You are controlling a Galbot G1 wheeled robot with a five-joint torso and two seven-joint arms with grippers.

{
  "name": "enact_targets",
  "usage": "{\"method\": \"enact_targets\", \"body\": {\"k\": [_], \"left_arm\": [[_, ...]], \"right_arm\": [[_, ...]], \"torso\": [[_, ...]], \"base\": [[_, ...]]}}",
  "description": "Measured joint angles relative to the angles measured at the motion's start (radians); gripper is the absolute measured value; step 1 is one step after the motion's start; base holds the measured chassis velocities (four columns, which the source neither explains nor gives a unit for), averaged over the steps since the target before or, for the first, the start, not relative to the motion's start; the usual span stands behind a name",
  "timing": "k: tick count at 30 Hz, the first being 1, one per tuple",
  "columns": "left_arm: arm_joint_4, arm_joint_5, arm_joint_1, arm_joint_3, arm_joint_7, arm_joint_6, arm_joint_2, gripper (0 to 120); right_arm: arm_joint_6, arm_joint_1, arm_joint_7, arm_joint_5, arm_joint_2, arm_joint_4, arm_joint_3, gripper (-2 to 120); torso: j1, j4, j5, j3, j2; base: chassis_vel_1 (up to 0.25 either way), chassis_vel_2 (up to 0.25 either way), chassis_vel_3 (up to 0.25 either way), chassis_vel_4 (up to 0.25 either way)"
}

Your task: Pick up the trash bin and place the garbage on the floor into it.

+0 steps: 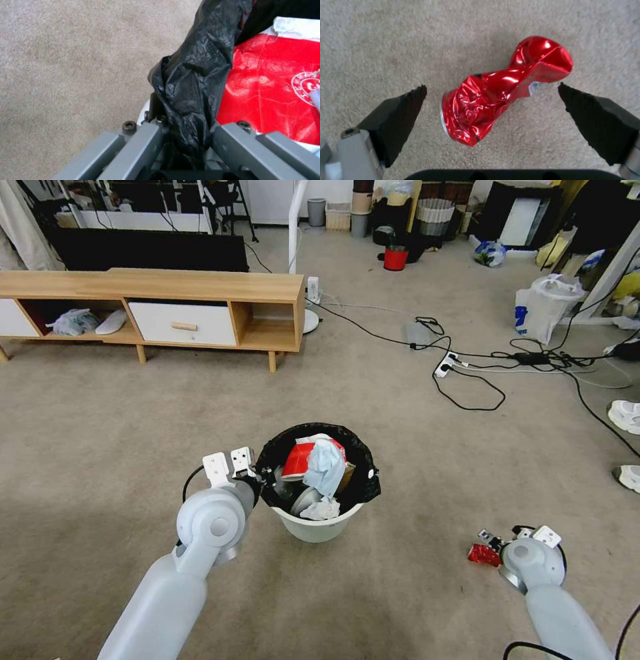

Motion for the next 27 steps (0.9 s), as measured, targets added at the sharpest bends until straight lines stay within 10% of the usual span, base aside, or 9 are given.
{"method": "enact_targets", "body": {"k": [27], "left_arm": [[0.003, 0.017, 0.006, -0.001, 0.01, -0.003, 0.0, 2]], "right_arm": [[0.043, 0.048, -0.112, -0.092, 0.038, -0.134, -0.014, 100]], "torso": [[0.0, 0.0, 0.0001, 0.0, 0.0]], "base": [[0.0, 0.0, 0.0, 0.0]]}}
